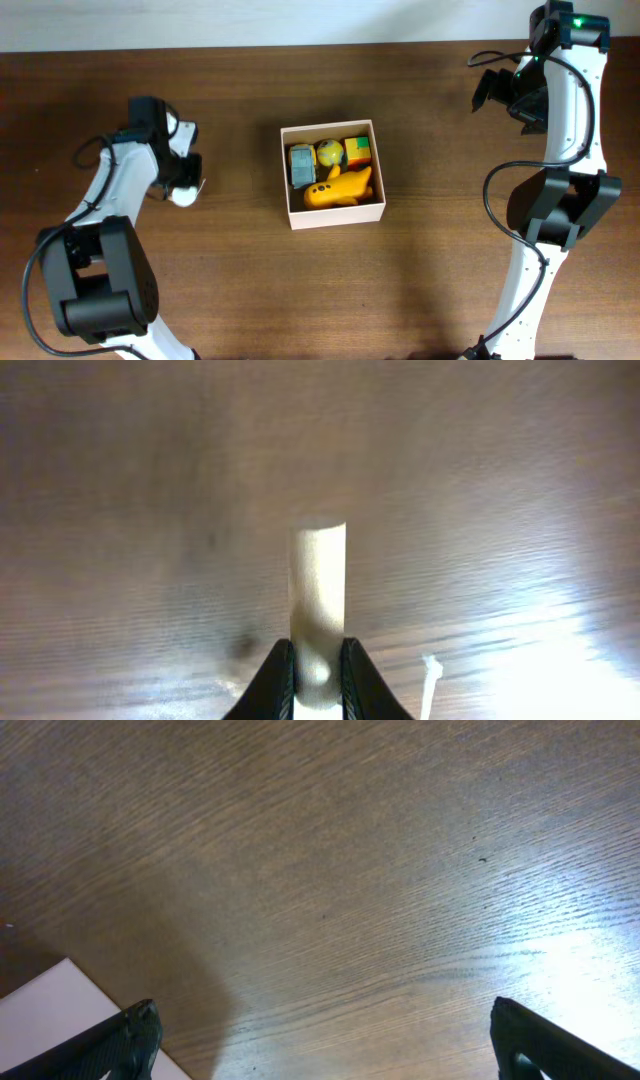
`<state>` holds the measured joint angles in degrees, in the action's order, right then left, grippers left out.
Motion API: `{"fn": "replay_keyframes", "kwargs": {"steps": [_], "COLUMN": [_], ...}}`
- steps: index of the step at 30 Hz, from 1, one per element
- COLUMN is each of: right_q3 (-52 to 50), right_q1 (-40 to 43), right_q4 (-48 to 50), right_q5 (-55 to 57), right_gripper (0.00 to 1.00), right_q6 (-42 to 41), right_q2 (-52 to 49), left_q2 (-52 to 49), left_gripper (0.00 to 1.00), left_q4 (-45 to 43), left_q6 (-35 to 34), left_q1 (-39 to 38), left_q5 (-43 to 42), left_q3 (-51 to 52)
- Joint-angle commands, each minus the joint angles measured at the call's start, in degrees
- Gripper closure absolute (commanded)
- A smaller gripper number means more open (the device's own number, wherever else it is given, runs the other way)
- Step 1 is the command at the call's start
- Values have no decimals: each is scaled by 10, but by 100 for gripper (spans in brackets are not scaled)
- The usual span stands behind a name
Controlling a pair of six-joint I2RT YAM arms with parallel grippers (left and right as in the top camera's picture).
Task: Pack container
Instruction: 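Lift the white toy and carry it right over the box, then lower the white toy onto the duck in the box and release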
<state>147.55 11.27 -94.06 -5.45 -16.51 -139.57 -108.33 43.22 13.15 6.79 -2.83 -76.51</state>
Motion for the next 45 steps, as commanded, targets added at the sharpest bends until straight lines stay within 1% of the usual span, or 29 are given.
{"fn": "replay_keyframes", "kwargs": {"steps": [1,4,8,10,11,12,14,16,19,23,28,31,35,36,37,38,40,45], "right_q3": [9,9,9,9,9,9,9,9,9,9,9,9,9,9,9,9,9,9], "right_q1": [4,4,4,4,4,4,4,4,4,4,4,4,4,4,4,4,4,4], "right_q4": [0,0,0,0,0,0,0,0,0,0,0,0,0,0,0,0,0,0], "right_q5": [-3,-3,-3,-3,-3,-3,-3,-3,-3,-3,-3,-3,-3,-3,-3,-3,-3,-3], "right_gripper": [1,1,1,1,1,1,1,1,1,1,1,1,1,1,1,1,1,1], "right_q6": [-5,-5,-5,-5,-5,-5,-5,-5,-5,-5,-5,-5,-5,-5,-5,-5,-5,-5], "right_q2": [0,0,0,0,0,0,0,0,0,0,0,0,0,0,0,0,0,0], "left_q2": [-2,-2,-2,-2,-2,-2,-2,-2,-2,-2,-6,-14,-33,-36,-43,-47,-56,-61], "left_gripper": [98,98,98,98,98,98,98,98,98,98,98,98,97,76,47,35,1,1], "left_q4": [41,64,64,63,64,64,66,68,68,78,80,80,79,79,77,76,72,57], "left_q6": [-33,-33,-32,-31,-22,-5,53,88,118,189,254,279,290,290,290,290,290,290], "left_q1": [1,-3,-24,-50,-62,-76,-109,-147,-202,-282,-356,-377,-381,-381,-381,-381,-381,-381], "left_q5": [-168,-288,-457,-501,-504,-504,-499,-457,-353,-212,-75,-29,-18,-18,-17,-18,-18,-18], "left_q3": [-86,-135,-191,-212,-216,-218,-219,-219,-219,-219,-219,-219,-219,-219,-219,-219,-219,-219]}}
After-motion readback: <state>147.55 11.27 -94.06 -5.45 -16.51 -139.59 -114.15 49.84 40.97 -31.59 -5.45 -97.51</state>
